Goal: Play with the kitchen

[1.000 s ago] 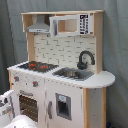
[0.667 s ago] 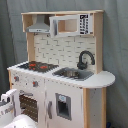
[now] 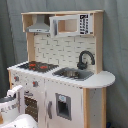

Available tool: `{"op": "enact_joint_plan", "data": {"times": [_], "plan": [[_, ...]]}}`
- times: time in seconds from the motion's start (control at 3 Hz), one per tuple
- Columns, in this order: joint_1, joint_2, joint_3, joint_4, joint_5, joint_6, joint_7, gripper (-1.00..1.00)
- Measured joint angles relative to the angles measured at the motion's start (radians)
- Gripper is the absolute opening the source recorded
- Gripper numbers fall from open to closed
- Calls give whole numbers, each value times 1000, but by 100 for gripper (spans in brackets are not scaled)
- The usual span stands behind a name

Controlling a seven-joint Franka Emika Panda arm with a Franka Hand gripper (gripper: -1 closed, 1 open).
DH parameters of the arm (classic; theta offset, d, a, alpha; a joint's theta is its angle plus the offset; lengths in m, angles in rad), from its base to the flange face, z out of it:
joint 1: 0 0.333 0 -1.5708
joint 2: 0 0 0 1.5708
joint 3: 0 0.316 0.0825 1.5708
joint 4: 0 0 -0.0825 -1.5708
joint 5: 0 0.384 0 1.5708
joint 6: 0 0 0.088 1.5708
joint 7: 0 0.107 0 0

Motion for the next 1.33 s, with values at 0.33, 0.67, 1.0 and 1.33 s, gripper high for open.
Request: {"op": "enact_joint_plan", "data": {"times": [0.33, 0.67, 1.0, 1.33], "plan": [[-64, 0, 13, 26, 0, 66, 37, 100], [-142, 0, 14, 98, 1, 95, 41, 100], [-201, -3, 10, 157, 0, 100, -15, 100], [-201, -3, 7, 156, 0, 99, -26, 100]]}}
